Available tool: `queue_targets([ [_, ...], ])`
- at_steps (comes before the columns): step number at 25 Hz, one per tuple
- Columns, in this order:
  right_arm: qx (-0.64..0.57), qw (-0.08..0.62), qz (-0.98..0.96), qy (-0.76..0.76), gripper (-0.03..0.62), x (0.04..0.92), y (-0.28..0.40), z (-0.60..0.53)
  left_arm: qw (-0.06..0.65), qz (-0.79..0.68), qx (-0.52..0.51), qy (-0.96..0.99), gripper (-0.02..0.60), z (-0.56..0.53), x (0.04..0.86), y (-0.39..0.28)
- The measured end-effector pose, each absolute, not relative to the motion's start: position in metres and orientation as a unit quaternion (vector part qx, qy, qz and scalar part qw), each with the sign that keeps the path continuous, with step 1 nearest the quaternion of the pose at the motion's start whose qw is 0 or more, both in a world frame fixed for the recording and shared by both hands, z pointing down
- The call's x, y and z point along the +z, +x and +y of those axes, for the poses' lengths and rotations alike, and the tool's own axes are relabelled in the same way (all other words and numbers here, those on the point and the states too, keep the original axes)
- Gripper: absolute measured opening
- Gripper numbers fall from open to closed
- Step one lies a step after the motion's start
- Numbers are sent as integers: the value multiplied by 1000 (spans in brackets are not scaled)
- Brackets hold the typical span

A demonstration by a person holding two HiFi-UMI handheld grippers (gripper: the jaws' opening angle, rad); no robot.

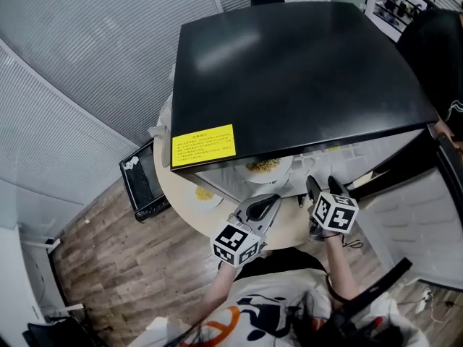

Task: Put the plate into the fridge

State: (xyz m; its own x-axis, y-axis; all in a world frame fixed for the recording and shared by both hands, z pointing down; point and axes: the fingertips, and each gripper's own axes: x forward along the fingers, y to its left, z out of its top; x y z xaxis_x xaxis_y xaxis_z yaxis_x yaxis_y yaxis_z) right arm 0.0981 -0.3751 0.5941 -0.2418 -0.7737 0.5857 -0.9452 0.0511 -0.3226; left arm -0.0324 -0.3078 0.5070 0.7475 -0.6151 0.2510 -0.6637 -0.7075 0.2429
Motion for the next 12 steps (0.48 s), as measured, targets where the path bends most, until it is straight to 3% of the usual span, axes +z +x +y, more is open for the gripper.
queue_targets([
  [3,358,96,-721,585,276,585,89,-365,158,-344,76,922,11,-299,505,-34],
  [6,357,77,-721,588,182,574,87,-354,154,-341,74,924,11,-288,502,-36],
  [12,337,66,-721,602,81,553,83,-327,142,-333,65,930,11,-262,491,-42],
])
